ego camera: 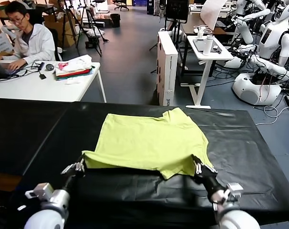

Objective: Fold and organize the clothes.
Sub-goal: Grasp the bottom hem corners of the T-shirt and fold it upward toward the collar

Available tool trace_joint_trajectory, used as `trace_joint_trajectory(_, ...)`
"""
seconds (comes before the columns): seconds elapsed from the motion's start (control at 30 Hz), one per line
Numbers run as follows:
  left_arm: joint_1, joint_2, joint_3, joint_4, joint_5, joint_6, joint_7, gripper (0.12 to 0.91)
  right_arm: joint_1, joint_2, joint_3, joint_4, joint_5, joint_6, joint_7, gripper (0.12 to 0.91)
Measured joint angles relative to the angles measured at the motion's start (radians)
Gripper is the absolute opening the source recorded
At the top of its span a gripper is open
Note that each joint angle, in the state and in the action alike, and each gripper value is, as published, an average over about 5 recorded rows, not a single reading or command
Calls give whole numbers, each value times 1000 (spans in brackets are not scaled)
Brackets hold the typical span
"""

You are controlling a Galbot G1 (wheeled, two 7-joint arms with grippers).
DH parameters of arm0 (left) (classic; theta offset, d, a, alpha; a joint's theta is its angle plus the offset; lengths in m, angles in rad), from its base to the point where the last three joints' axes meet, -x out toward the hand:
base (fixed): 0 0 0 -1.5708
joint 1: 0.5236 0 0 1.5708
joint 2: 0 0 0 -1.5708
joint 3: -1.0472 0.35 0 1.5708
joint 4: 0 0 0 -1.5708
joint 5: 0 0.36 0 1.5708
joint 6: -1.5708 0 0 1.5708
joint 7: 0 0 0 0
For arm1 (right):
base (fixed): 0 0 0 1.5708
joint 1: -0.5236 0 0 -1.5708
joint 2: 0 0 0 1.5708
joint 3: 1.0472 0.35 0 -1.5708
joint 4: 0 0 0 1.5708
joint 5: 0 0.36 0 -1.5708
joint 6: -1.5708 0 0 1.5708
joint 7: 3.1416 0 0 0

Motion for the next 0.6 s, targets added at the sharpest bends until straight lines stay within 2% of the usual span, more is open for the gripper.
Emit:
trace_joint_trajectory(0.07,-17,5,7,15,8,2,0,871,21,-1,-7,-22,-1,-7,7,704)
trace_joint_trajectory(0.1,-26,9,12,23,16,2,0,894,31,-1,-10,-33,-1,-10,12,779)
trace_joint_trajectory(0.17,-42,16,21,41,33,3,1,905,48,-2,-12,-54,-2,-19,22,873)
trace_joint_trajectory(0.2,-50,20,26,51,42,3,2,906,55,-3,-12,-64,-2,-22,27,893)
trace_joint_trajectory(0.47,-90,60,70,107,77,11,10,895,85,-6,-8,-119,-3,-38,40,907)
trace_joint_trajectory(0.53,-94,67,81,111,81,13,10,824,89,-5,-7,-123,0,-45,35,899)
trace_joint_trajectory(0.6,-98,73,93,113,86,14,10,679,87,-5,-4,-121,5,-55,20,856)
